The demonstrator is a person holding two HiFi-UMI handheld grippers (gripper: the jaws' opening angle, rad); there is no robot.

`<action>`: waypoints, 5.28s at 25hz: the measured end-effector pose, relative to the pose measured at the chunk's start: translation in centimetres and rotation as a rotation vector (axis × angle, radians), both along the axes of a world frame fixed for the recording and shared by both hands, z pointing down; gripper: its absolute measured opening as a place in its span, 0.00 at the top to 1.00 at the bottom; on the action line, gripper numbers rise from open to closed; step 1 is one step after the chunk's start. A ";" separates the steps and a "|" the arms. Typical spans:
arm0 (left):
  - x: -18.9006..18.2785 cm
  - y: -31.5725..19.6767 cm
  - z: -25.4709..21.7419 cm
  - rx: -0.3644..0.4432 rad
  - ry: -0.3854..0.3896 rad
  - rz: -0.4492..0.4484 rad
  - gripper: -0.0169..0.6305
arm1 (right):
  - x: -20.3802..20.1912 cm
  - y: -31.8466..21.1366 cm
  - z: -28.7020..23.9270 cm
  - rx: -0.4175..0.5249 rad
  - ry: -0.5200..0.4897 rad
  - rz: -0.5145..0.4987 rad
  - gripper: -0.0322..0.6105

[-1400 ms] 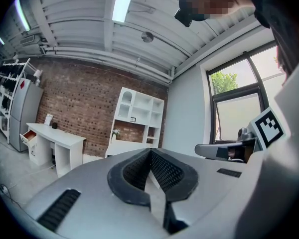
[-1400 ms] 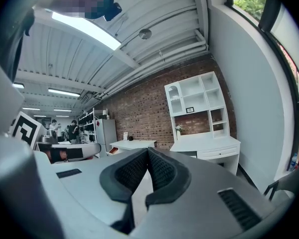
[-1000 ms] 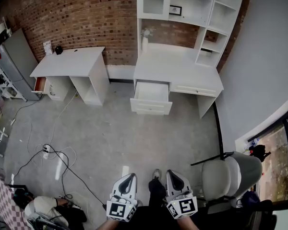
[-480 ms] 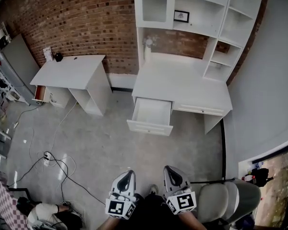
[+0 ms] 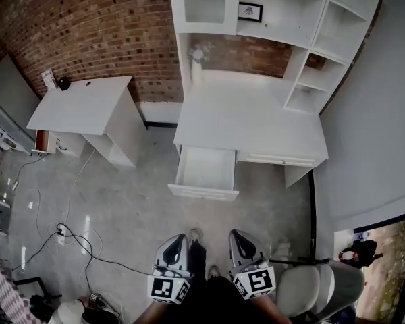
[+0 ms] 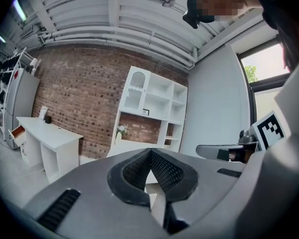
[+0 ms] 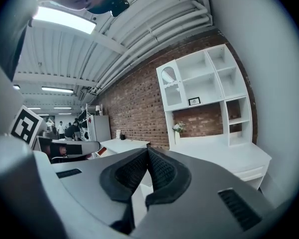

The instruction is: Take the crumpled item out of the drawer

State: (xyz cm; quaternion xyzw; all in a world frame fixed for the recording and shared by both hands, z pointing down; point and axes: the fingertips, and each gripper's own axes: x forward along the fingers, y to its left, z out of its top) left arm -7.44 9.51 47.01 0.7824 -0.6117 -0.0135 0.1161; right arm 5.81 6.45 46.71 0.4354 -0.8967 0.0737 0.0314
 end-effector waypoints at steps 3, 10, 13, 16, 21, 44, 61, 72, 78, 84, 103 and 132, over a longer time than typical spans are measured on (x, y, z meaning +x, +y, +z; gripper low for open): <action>-0.9 -5.3 0.6 -0.003 -0.003 0.029 0.94 | -0.8 -4.5 0.1 -0.003 0.011 0.028 0.93; -3.6 -17.5 0.6 -0.006 -0.021 0.107 0.94 | -3.0 -14.9 -0.2 -0.014 0.028 0.095 0.93; -4.6 -21.0 1.4 -0.015 -0.046 0.146 0.94 | -3.7 -18.0 -0.3 -0.006 0.031 0.128 0.93; -5.3 -24.5 2.7 -0.049 -0.068 0.177 0.94 | -4.3 -21.1 0.0 -0.021 0.030 0.150 0.93; -5.8 -30.0 4.8 -0.081 -0.097 0.202 0.94 | -4.9 -26.7 1.3 -0.050 0.023 0.143 0.93; -0.6 -40.7 46.1 -0.875 -0.397 0.593 0.73 | -4.2 -43.5 12.7 -0.242 0.045 0.073 0.93; 0.2 -37.3 59.1 -1.262 -0.395 0.774 0.60 | -2.9 -45.1 18.4 -0.362 0.045 0.124 0.93; 0.1 -38.1 61.0 -1.317 -0.376 0.694 0.79 | -1.3 -45.6 19.6 -0.383 0.046 0.149 0.93; -0.1 -40.3 56.3 -1.171 -0.392 0.693 0.83 | -1.2 -45.6 17.8 -0.330 0.043 0.135 0.93; -2.1 -42.3 46.6 -0.936 -0.349 0.542 0.85 | -1.6 -43.0 14.0 -0.253 0.086 0.116 0.93; -5.9 -31.3 9.7 -0.149 -0.155 0.180 0.90 | -4.2 -26.3 1.4 -0.020 0.097 0.173 0.93; -3.5 -28.7 3.2 -0.062 -0.135 0.052 0.89 | -1.8 -26.7 1.4 -0.035 0.009 0.097 0.93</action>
